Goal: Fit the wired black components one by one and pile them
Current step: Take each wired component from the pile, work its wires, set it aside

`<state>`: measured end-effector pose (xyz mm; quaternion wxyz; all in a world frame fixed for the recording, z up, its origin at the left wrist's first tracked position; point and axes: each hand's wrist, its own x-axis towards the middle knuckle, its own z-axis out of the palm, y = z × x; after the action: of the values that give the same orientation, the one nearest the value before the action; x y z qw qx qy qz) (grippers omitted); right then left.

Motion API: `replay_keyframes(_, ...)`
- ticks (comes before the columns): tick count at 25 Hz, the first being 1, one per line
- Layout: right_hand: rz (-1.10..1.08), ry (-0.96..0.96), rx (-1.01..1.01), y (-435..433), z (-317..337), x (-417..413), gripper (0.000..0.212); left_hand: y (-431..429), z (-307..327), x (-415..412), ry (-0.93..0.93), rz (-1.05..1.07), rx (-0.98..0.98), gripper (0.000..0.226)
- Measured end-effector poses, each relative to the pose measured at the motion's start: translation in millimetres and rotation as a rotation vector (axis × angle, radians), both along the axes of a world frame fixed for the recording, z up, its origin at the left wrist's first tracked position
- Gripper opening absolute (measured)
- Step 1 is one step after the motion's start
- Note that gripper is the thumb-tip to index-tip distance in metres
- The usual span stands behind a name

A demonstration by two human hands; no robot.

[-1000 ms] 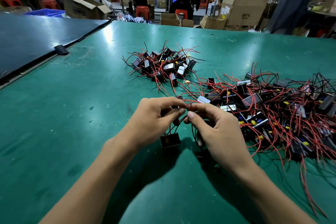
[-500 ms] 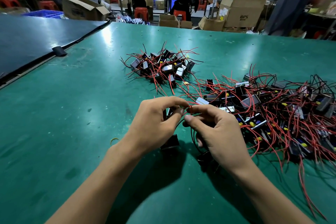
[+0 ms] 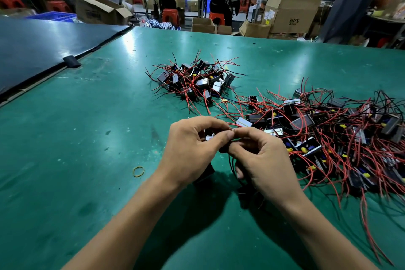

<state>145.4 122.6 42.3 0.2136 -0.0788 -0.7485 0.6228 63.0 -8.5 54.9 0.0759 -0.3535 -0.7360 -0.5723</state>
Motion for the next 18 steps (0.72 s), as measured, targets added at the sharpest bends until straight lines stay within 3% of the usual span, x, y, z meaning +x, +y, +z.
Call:
replay_keyframes(3,-0.041,0.040,0.052,2.7,0.8,1.0,0.019,-1.9,-0.2,-2.4,0.009,-0.013,-0.002,0.004)
replay_keyframes(6,-0.160,0.185,0.353,4.9,0.8,0.8,0.016,-3.7,-1.2,-6.6,0.002,-0.029,-0.014,0.006)
replay_keyframes(12,-0.168,0.356,0.717,15.7,-1.5,-2.5,0.010,-9.7,-0.9,-11.4,0.097,-0.103,-0.094,0.008)
replay_keyframes(14,-0.153,0.356,0.729,18.3,-1.8,-3.2,0.012,-9.9,-0.5,-12.1,0.088,-0.144,-0.092,0.010)
replay_keyframes(18,-0.130,0.232,0.487,12.4,0.4,-3.2,0.011,-9.1,-1.0,-11.1,0.082,-0.099,-0.061,0.006)
